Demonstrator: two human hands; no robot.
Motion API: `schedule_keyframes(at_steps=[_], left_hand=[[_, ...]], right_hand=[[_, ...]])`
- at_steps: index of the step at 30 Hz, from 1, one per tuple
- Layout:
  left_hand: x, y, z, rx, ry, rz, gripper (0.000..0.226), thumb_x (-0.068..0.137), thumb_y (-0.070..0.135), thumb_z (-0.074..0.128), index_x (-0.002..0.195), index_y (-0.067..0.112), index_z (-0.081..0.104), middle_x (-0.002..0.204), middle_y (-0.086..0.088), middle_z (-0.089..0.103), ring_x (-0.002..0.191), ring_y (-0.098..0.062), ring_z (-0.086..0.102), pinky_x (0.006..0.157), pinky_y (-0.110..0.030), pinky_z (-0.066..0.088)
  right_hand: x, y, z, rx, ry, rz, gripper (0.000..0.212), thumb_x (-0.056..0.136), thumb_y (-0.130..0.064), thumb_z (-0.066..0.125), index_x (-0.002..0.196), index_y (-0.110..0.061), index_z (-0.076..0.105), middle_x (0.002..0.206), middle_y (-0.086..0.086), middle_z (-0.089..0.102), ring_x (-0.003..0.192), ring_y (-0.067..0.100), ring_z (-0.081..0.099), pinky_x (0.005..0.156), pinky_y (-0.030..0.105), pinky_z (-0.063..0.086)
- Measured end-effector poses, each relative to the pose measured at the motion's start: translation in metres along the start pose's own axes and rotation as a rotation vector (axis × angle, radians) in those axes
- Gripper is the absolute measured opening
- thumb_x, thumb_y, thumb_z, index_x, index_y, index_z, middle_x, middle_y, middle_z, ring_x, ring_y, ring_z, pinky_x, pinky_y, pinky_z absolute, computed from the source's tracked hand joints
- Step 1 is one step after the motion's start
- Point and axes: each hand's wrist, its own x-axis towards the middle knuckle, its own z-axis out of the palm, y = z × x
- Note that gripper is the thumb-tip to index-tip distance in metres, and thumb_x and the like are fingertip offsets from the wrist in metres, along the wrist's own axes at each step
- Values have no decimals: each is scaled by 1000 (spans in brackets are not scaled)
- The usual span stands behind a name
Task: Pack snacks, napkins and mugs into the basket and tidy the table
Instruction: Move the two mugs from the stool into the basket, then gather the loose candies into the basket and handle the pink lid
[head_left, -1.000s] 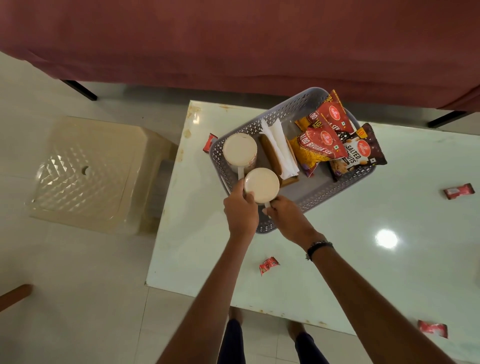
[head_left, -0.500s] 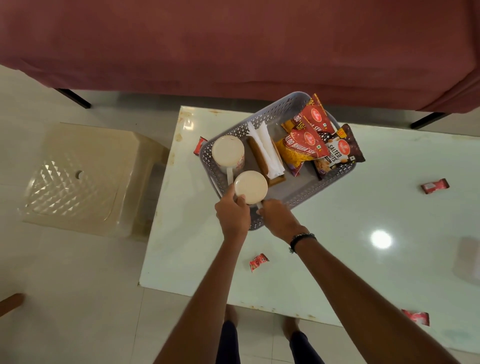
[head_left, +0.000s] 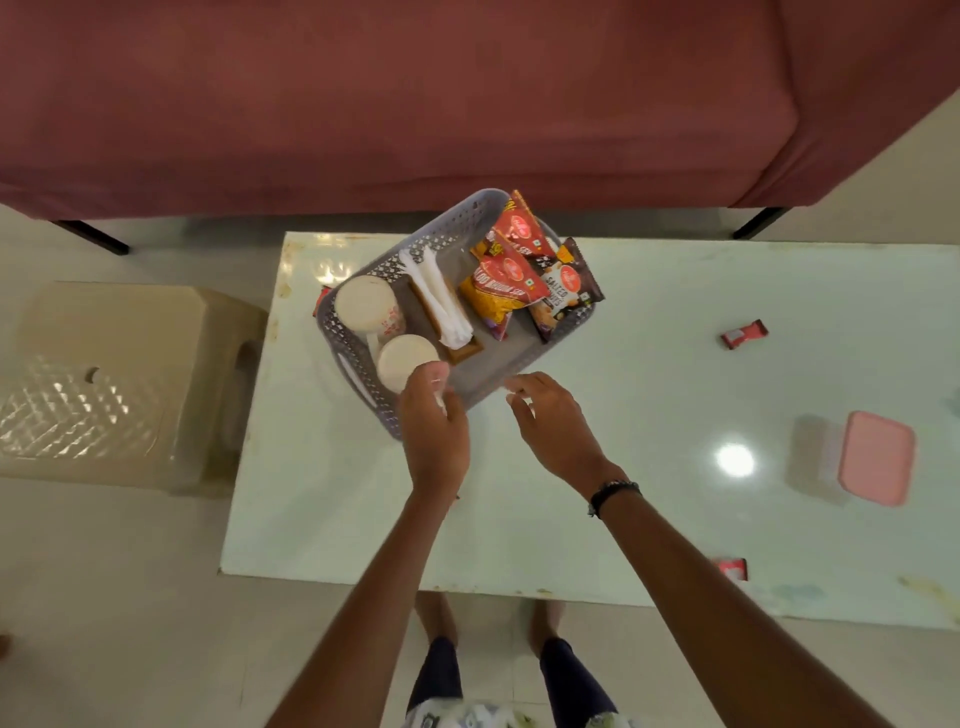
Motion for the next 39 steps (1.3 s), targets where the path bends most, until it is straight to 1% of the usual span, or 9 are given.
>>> schedule_keyframes(at_steps=[2, 6, 8, 16, 22, 24, 30, 36, 39], left_hand=[[-16, 19, 12, -35, -94, 20, 24, 88, -1, 47, 108, 6, 58, 111, -8, 64, 103, -19, 59, 83, -13, 41], [-49, 48, 39, -38, -262, 27, 22, 89, 1, 47, 106, 11, 58, 106, -2, 66, 96, -15, 61, 83, -24, 48], [-65, 61, 54, -36, -356, 35, 24, 89, 0, 48, 106, 12, 58, 106, -1, 67, 94, -11, 61, 82, -23, 47], [-128, 96, 111, -74, -630, 68, 20, 89, 4, 45, 96, 17, 59, 96, 2, 70, 83, -8, 60, 70, -14, 44], [-176, 123, 186, -39, -779, -53, 22, 89, 6, 43, 98, 16, 60, 101, 2, 71, 84, -15, 60, 75, -30, 47], [-192, 132, 211, -48, -805, -114, 22, 89, 6, 43, 101, 13, 61, 105, -1, 71, 83, -16, 59, 74, -31, 48], [-213, 151, 265, -96, -758, -298, 23, 90, 4, 44, 105, 9, 61, 109, -6, 70, 101, -19, 62, 90, -38, 52], [-215, 152, 277, -85, -711, -377, 22, 90, 6, 45, 106, 10, 61, 109, -5, 69, 103, -21, 61, 95, -42, 51], [-211, 153, 277, -91, -697, -406, 22, 91, 9, 47, 109, 10, 60, 114, -6, 67, 106, -23, 61, 96, -44, 50]], right_hand=[[-11, 8, -23, 32, 12, 36, 25, 96, -8, 46, 114, -4, 64, 117, 11, 64, 104, 24, 62, 94, 32, 50], [-35, 32, -64, 100, 70, 135, 23, 95, -6, 47, 108, -5, 66, 112, 10, 67, 100, 24, 64, 90, 39, 53], [-48, 48, -81, 115, 118, 185, 21, 95, -7, 48, 107, -6, 65, 111, 9, 67, 99, 23, 64, 90, 41, 52], [-106, 125, -141, 36, 248, 350, 21, 94, -7, 50, 108, -9, 65, 112, 8, 66, 95, 21, 65, 86, 33, 52], [-135, 199, -182, -29, 251, 506, 31, 92, -8, 53, 123, -7, 55, 130, 12, 53, 119, 29, 52, 100, 39, 45], [-138, 219, -192, -103, 265, 543, 42, 90, -10, 56, 130, -5, 46, 138, 14, 44, 127, 32, 42, 104, 38, 38], [-128, 266, -212, -178, 247, 619, 92, 79, -35, 72, 146, -6, 16, 155, 20, 12, 142, 37, 17, 113, 46, 29], [-123, 280, -210, -48, 190, 711, 95, 74, -21, 75, 146, -11, 12, 151, 15, 18, 126, 42, 37, 88, 52, 49], [-123, 279, -211, -4, 162, 635, 98, 70, -19, 78, 145, -11, 15, 144, 15, 29, 123, 39, 42, 91, 48, 47]])
